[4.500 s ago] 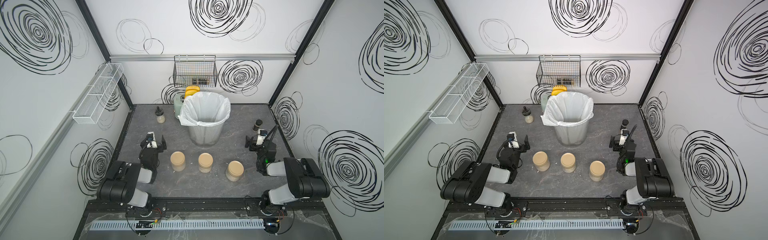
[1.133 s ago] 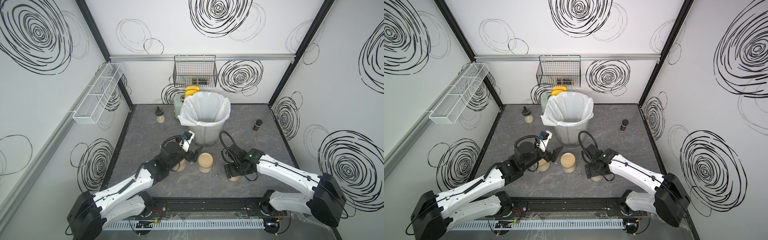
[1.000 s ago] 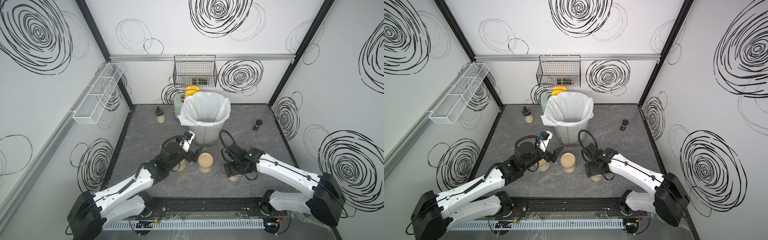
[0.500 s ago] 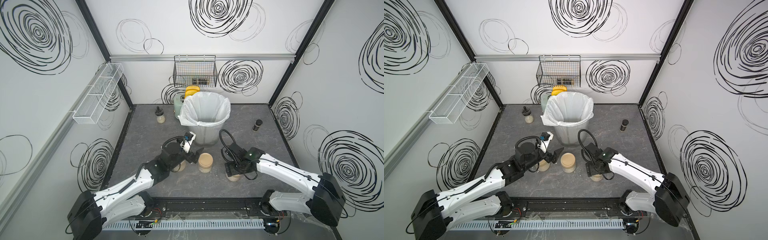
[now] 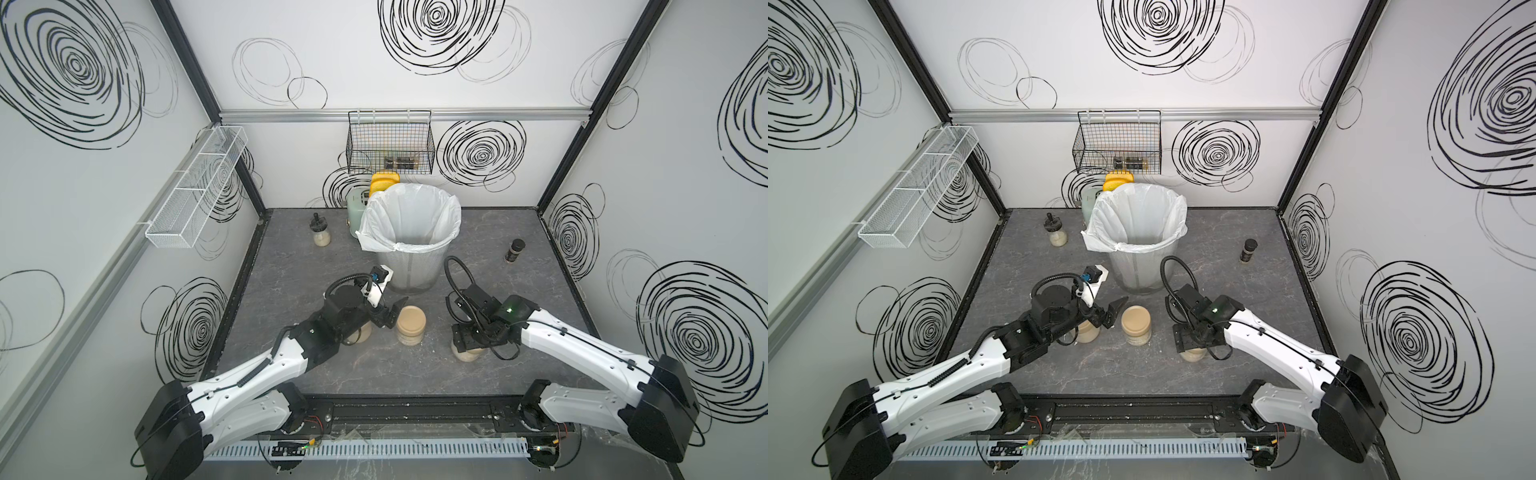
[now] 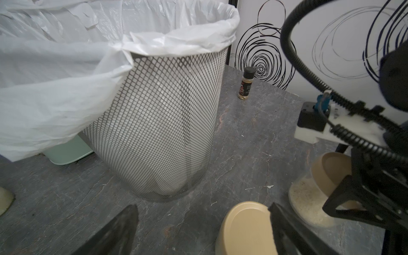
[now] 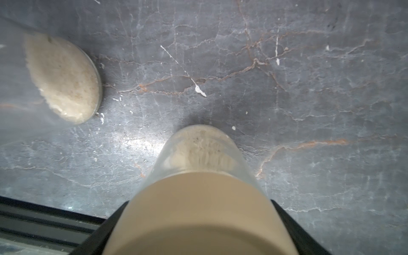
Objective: Empty moldy rice from jars
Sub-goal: Pick up the jar from the center of the board.
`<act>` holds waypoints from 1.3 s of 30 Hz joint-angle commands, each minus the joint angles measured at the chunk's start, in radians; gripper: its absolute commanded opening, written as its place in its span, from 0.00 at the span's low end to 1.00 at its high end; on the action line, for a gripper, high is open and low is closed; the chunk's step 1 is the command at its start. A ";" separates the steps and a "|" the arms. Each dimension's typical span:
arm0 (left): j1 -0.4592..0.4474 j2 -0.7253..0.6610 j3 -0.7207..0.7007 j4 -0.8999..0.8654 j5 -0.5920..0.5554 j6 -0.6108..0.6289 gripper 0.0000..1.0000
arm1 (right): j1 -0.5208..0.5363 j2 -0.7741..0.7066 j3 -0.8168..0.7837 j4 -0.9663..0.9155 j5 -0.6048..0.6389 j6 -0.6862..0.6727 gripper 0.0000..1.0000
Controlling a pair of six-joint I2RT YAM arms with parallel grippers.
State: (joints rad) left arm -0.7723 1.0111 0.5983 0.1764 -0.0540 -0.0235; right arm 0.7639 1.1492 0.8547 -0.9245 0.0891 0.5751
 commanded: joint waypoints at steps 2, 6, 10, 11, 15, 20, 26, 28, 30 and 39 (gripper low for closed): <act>-0.006 0.000 0.058 -0.003 0.059 0.109 0.96 | -0.091 -0.092 0.125 -0.010 -0.042 -0.060 0.55; -0.006 0.001 0.080 -0.009 0.165 0.200 0.96 | -0.214 -0.141 0.202 0.010 -0.156 -0.135 0.54; -0.007 0.025 0.122 -0.036 0.292 0.295 0.96 | -0.318 -0.169 0.260 0.033 -0.283 -0.192 0.54; -0.005 0.038 0.133 -0.045 0.318 0.324 0.96 | -0.346 -0.169 0.274 0.033 -0.322 -0.207 0.54; -0.023 0.115 0.199 -0.110 0.365 0.418 0.96 | -0.419 -0.157 0.323 0.043 -0.446 -0.252 0.53; -0.096 0.195 0.288 -0.150 0.312 0.523 0.96 | -0.436 -0.155 0.352 0.077 -0.554 -0.270 0.53; -0.155 0.263 0.338 -0.113 0.297 0.570 0.96 | -0.436 -0.172 0.326 0.134 -0.667 -0.264 0.52; -0.168 0.287 0.353 -0.103 0.303 0.567 0.96 | -0.434 -0.175 0.319 0.138 -0.687 -0.258 0.51; -0.182 0.307 0.364 -0.089 0.300 0.561 0.96 | -0.434 -0.182 0.314 0.143 -0.694 -0.250 0.51; -0.208 0.354 0.368 0.023 0.171 0.517 0.96 | -0.428 -0.208 0.281 0.160 -0.716 -0.230 0.50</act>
State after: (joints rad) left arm -0.9707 1.3571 0.9371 0.0956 0.1448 0.5037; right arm 0.3294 0.9703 1.1332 -0.8558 -0.5529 0.3386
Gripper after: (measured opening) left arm 0.962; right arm 0.859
